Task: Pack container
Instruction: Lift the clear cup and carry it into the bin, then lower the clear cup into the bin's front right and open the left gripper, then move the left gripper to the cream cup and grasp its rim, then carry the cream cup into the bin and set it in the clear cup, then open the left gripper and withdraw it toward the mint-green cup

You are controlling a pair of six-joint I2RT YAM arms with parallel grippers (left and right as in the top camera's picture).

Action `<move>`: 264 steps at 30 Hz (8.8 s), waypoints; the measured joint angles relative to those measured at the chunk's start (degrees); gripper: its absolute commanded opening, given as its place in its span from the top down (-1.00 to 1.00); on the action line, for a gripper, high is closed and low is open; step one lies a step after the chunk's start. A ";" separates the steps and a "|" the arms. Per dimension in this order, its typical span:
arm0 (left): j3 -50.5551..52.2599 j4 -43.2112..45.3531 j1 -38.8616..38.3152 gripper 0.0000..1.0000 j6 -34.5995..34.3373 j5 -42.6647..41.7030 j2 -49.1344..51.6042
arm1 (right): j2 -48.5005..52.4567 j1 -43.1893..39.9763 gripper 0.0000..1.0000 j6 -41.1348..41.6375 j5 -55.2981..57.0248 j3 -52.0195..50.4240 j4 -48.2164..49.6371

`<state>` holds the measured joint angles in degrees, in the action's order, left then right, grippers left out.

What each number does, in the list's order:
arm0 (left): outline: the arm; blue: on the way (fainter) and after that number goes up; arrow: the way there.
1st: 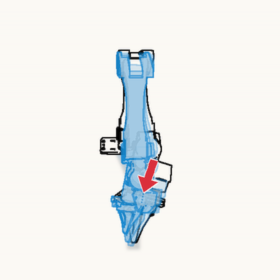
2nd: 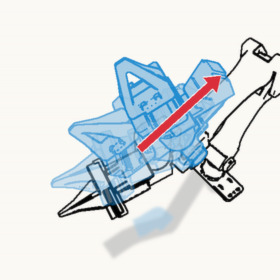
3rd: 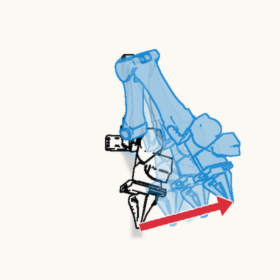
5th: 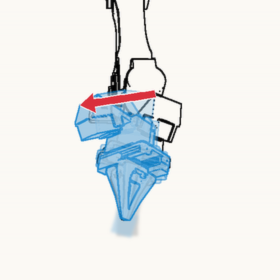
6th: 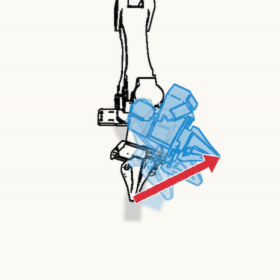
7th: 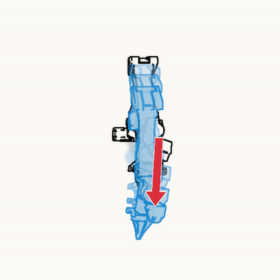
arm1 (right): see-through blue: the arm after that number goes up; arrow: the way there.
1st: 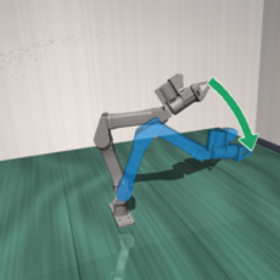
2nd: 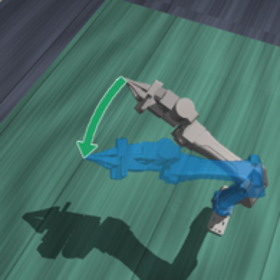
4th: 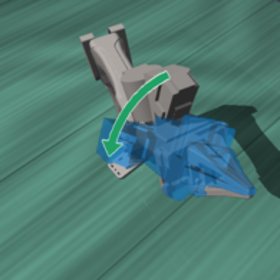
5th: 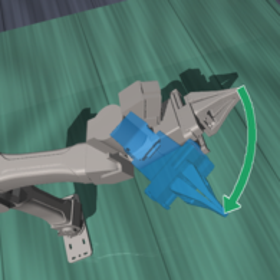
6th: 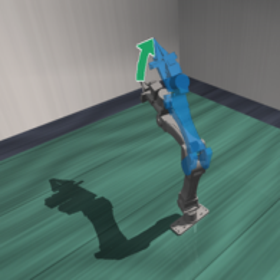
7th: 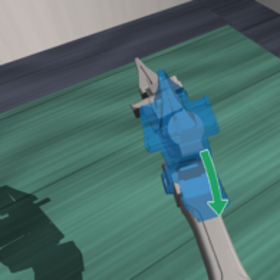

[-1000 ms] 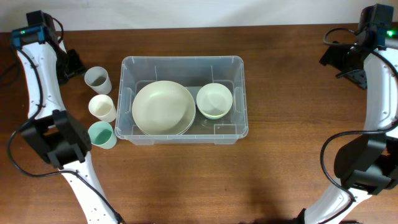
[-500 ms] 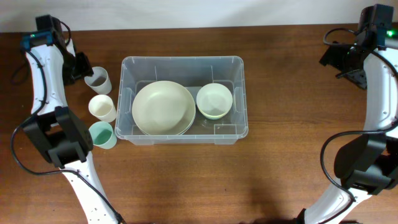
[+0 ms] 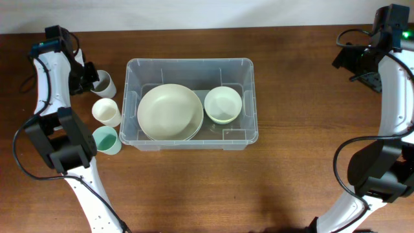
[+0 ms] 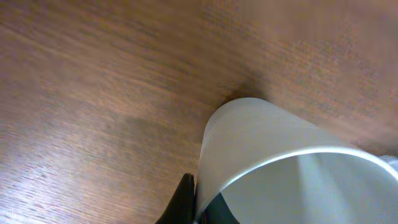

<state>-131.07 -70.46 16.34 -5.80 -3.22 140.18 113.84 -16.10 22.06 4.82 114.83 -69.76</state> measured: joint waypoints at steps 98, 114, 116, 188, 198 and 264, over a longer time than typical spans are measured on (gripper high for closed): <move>-20.09 -11.58 -38.66 -0.08 30.75 -10.54 -5.03 | 0.00 0.00 -0.97 -0.02 0.00 0.00 0.00; -25.77 -25.99 -13.97 -0.15 -8.90 9.42 -4.94 | 0.00 0.00 -0.98 -0.02 0.00 0.00 0.00; -25.16 -25.99 -10.25 -0.14 -10.19 8.02 -4.94 | 0.00 0.00 -0.98 0.00 0.00 0.00 0.00; -11.10 -26.18 -40.28 0.99 16.72 -8.39 -8.13 | 0.00 0.00 -0.98 0.02 0.00 0.00 0.00; -4.79 -26.21 -40.37 0.99 16.70 -8.94 -8.13 | 0.00 0.00 -0.98 -0.02 0.00 0.00 0.00; -7.21 -25.88 -6.36 -0.99 -2.78 -2.08 -19.23 | 0.00 0.00 -0.98 0.00 0.02 0.00 -0.02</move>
<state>-138.28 -96.33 9.98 -8.58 -5.30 120.95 113.84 -16.10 22.06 4.84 114.83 -69.78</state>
